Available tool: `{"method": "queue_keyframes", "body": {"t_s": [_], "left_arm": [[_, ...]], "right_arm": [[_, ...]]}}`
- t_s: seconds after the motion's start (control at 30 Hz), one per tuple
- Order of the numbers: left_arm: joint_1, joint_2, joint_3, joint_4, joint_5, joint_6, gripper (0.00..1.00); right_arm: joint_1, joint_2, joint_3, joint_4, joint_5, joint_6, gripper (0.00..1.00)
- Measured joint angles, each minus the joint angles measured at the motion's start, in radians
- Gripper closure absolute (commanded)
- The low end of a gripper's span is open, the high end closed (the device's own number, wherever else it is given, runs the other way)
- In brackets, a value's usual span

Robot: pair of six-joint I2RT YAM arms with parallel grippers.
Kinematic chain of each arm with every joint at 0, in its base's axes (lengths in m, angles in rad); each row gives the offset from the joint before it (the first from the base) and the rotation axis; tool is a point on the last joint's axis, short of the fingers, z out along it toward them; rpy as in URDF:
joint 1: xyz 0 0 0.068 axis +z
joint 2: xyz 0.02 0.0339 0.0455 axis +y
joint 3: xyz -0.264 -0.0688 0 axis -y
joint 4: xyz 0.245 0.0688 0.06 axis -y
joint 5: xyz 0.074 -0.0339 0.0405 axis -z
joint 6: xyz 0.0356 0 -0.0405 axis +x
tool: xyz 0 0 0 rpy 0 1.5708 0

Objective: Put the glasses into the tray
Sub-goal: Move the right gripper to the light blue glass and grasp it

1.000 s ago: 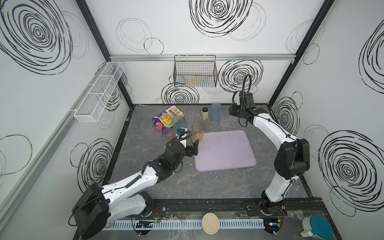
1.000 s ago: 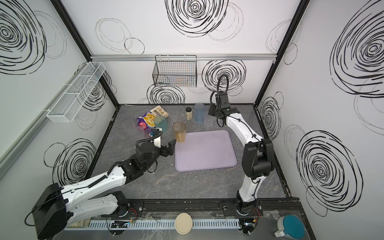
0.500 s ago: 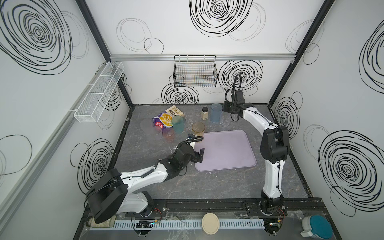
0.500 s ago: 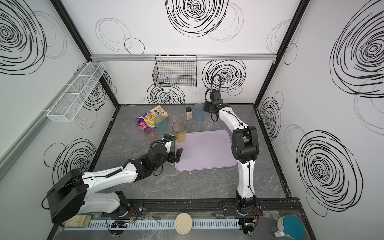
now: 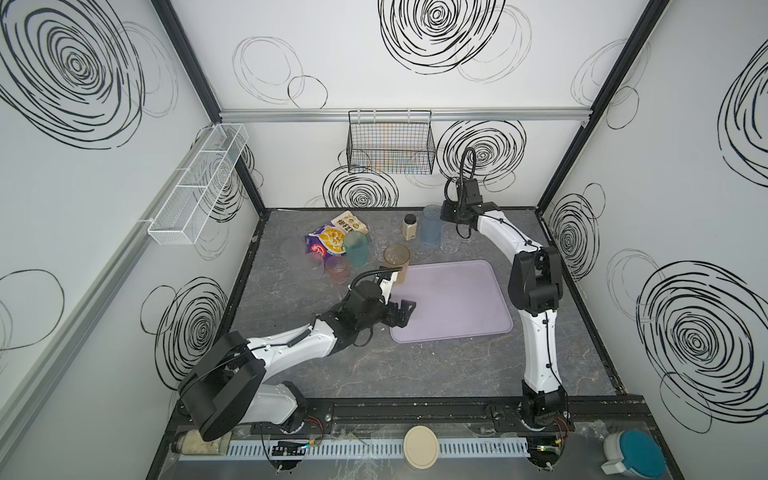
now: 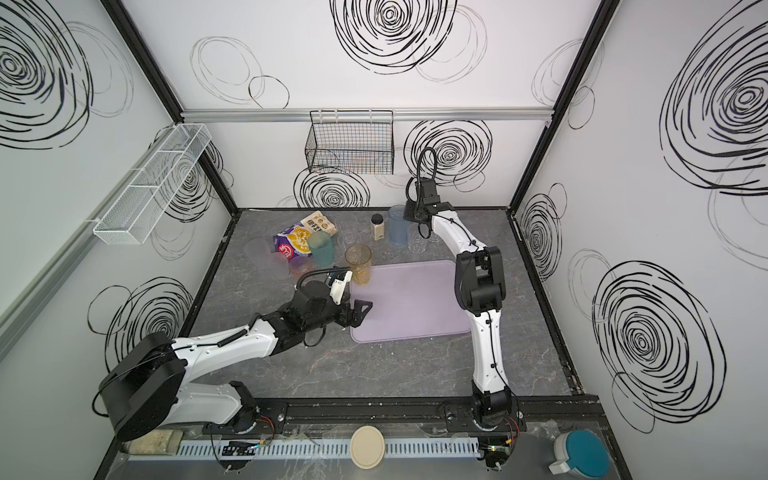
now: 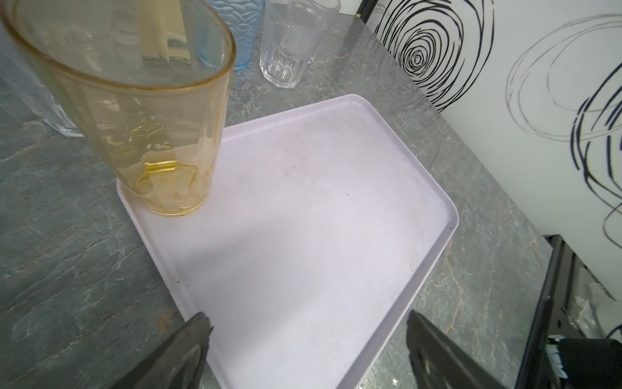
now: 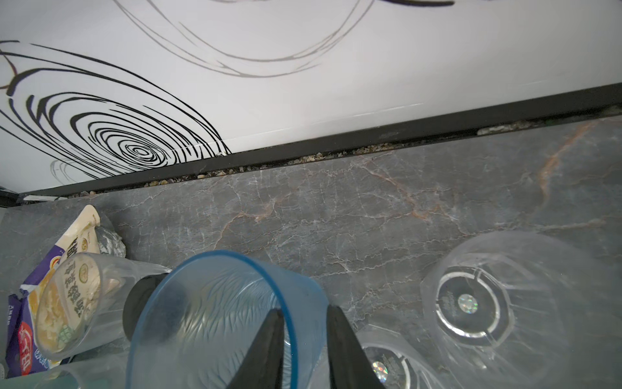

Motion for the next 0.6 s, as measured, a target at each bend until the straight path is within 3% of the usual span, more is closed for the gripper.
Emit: {"method": "queue_keyframes", "body": {"t_s": [0.23, 0.6], "left_arm": [[0.013, 0.0, 0.0, -0.02, 0.037, -0.015, 0.06], [0.034, -0.071, 0.0, -0.069, 0.017, -0.016, 0.06]], "right_arm": [[0.018, 0.0, 0.013, -0.027, 0.044, -0.024, 0.91], [0.051, -0.016, 0.021, -0.079, 0.106, -0.05, 0.96]]}}
